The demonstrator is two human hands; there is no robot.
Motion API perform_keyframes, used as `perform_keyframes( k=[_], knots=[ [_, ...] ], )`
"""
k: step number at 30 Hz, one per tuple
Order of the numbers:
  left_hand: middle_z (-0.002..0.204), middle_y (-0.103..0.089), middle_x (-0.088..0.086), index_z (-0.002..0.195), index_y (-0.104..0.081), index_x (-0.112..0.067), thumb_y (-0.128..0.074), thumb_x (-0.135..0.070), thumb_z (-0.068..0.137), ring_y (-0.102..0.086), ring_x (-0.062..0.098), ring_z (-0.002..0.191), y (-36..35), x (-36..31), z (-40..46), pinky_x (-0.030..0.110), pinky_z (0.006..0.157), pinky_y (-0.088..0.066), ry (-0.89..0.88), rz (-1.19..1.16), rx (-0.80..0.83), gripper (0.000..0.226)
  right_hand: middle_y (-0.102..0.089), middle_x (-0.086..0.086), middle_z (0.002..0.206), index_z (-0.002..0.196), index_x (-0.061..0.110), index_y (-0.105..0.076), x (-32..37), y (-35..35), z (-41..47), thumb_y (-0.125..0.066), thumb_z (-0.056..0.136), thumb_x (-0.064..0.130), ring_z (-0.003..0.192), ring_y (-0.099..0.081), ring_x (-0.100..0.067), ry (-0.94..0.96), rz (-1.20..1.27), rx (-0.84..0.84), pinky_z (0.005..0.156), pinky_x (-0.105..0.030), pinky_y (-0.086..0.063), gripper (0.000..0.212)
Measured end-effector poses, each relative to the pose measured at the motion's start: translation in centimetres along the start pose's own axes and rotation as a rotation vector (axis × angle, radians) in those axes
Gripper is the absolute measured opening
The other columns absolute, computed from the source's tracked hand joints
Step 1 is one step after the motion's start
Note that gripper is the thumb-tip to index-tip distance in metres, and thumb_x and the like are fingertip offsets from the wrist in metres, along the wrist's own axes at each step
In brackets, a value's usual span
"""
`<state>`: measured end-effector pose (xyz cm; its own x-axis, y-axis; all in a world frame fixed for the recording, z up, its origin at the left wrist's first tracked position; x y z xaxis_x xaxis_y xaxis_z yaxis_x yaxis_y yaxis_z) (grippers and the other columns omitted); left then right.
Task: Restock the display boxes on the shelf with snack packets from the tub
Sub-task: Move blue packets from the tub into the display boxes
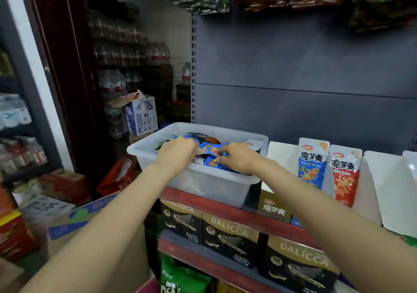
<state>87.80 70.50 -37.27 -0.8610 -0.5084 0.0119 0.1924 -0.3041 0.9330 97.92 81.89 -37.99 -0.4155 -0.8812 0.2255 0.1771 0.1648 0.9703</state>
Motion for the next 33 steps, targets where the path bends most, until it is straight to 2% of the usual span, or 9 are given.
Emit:
perform_keyframes(
  k=[3, 5, 8, 10, 13, 16, 19, 26, 33],
  knots=[
    [0.106, -0.064, 0.016, 0.116, -0.048, -0.009, -0.037, -0.017, 0.100, -0.061, 0.036, 0.097, 1.9, -0.8, -0.4, 0.035, 0.064, -0.034, 0.003, 0.180, -0.160, 0.021, -0.054, -0.009, 0.135, 0.137, 0.016, -0.046, 0.2, 0.7, -0.7, -0.054, 0.095, 0.031, 0.121, -0.049, -0.027, 0.009, 0.138, -0.066, 0.091, -0.030, -0.039, 0.046],
    [0.099, -0.066, 0.017, 0.115, -0.049, -0.009, -0.033, -0.024, 0.102, -0.062, 0.037, 0.093, 3.0, -1.5, -0.6, 0.036, 0.062, -0.034, 0.030, 0.092, -0.262, 0.025, -0.049, -0.001, 0.141, 0.142, 0.021, -0.039, 0.7, 1.3, -1.7, -0.056, 0.093, 0.027, 0.129, -0.045, -0.021, 0.083, 0.252, -0.152, 0.096, -0.026, -0.035, 0.052],
    [0.082, -0.067, 0.016, 0.096, -0.058, -0.008, -0.037, -0.030, 0.100, -0.060, 0.037, 0.081, 4.3, -3.0, -0.6, 0.040, 0.065, -0.040, 0.059, -0.336, -0.461, 0.030, -0.049, 0.005, 0.141, 0.145, 0.026, -0.031, 1.5, 1.7, -3.1, -0.065, 0.087, 0.025, 0.128, -0.046, -0.013, 0.194, 0.383, -0.220, 0.100, -0.028, -0.041, 0.067],
    [0.073, -0.067, 0.008, 0.080, -0.060, -0.011, -0.045, -0.026, 0.097, -0.061, 0.031, 0.073, 5.0, -4.5, -0.5, 0.039, 0.068, -0.045, 0.028, -0.676, -0.518, 0.027, -0.057, 0.006, 0.129, 0.147, 0.029, -0.026, 1.3, 1.8, -3.7, -0.068, 0.085, 0.024, 0.113, -0.056, -0.011, 0.226, 0.456, -0.276, 0.093, -0.028, -0.047, 0.075],
    [0.076, -0.070, 0.001, 0.080, -0.063, -0.014, -0.050, -0.022, 0.094, -0.067, 0.020, 0.074, 5.0, -7.0, 0.2, 0.039, 0.072, -0.054, -0.007, -0.957, -0.443, 0.021, -0.064, 0.006, 0.108, 0.137, 0.022, -0.044, -0.8, 3.2, -5.0, -0.057, 0.091, 0.009, 0.097, -0.062, -0.013, 0.180, 0.484, -0.517, 0.081, -0.018, -0.044, 0.049],
    [0.090, -0.072, 0.005, 0.094, -0.065, -0.013, -0.047, -0.024, 0.097, -0.071, 0.013, 0.079, 4.6, -10.1, 1.0, 0.041, 0.078, -0.057, -0.078, -1.160, -0.261, 0.022, -0.066, -0.002, 0.089, 0.111, 0.010, -0.062, -4.9, 5.0, -6.5, -0.044, 0.096, 0.004, 0.084, -0.063, -0.025, 0.017, 0.471, -0.734, 0.079, -0.033, -0.050, 0.025],
    [0.101, -0.070, 0.001, 0.103, -0.065, -0.016, -0.050, -0.020, 0.096, -0.066, 0.012, 0.091, 4.5, -13.1, 1.5, 0.024, 0.085, -0.050, -0.178, -1.074, -0.206, 0.017, -0.067, -0.012, 0.083, 0.091, 0.005, -0.061, -9.2, 6.5, -8.4, -0.045, 0.094, 0.009, 0.082, -0.065, -0.034, -0.144, 0.577, -0.864, 0.074, -0.055, -0.053, 0.017],
    [0.128, -0.058, 0.004, 0.124, -0.054, -0.010, -0.054, -0.021, 0.094, -0.050, 0.017, 0.121, -0.4, -18.9, 2.2, 0.023, 0.096, -0.035, -0.289, -0.808, -0.027, 0.032, -0.066, -0.019, 0.077, 0.080, 0.006, -0.058, -17.6, 9.2, -13.8, -0.046, 0.082, 0.022, 0.075, -0.065, -0.038, -0.372, 0.583, -0.972, 0.072, -0.056, -0.054, 0.020],
    [0.140, -0.046, 0.008, 0.136, -0.044, -0.009, -0.057, -0.017, 0.091, -0.042, 0.020, 0.129, -1.4, -22.2, 4.8, 0.021, 0.095, -0.030, -0.230, -0.727, 0.098, 0.047, -0.068, -0.013, 0.093, 0.092, 0.002, -0.060, -19.7, 10.5, -14.8, -0.047, 0.093, 0.006, 0.088, -0.069, -0.028, -0.412, 0.702, -0.886, 0.073, -0.044, -0.058, 0.014]
  ],
)
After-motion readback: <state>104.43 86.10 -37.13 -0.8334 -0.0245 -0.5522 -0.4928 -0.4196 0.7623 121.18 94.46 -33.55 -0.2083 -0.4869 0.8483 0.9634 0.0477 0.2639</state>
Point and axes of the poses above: each hand's wrist, its own z-axis towards the middle knuckle, its own y-axis out of the back of the hand, x = y × z, the point moved 4 cm from there along z, towards the middle knuckle
